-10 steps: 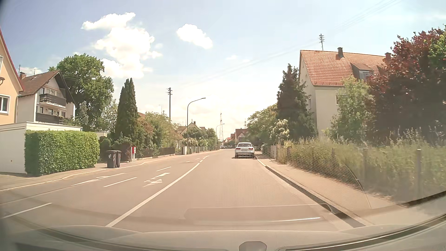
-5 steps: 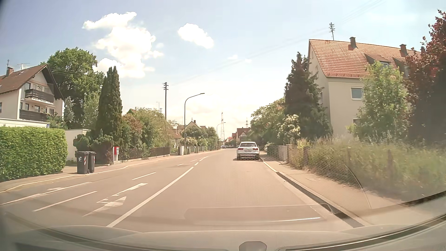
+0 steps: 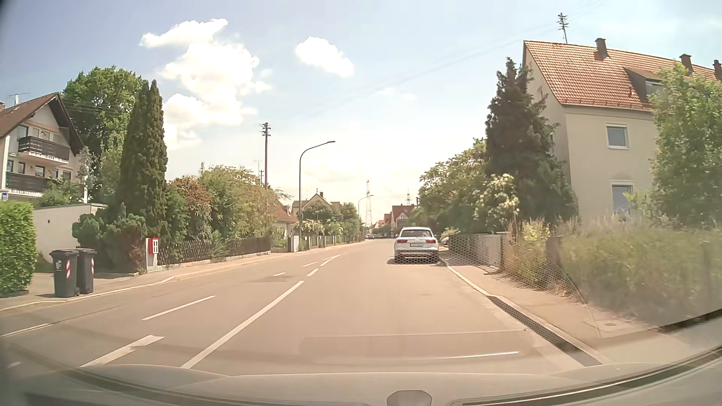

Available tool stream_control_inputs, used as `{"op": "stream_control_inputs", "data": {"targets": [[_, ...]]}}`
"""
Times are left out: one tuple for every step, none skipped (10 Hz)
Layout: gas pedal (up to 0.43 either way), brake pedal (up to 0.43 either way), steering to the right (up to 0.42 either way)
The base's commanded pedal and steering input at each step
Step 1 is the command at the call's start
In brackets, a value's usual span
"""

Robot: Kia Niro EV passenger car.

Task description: Follow the waypoints while adhering to traffic rules and regulations

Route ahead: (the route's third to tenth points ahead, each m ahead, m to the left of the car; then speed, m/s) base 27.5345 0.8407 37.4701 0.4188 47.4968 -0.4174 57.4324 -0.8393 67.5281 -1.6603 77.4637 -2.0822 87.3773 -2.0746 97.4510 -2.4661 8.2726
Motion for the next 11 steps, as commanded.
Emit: {"op": "stream_control_inputs", "data": {"targets": [[0.138, 0.0, -0.039], [0.13, 0.0, -0.039], [0.118, 0.0, -0.039], [0.118, 0.0, -0.039], [0.118, 0.0, -0.037], [0.11, 0.0, -0.032], [0.087, 0.0, -0.028], [0.079, 0.0, -0.027], [0.079, 0.0, -0.026], [0.079, 0.0, -0.025], [0.079, 0.0, -0.023]]}}
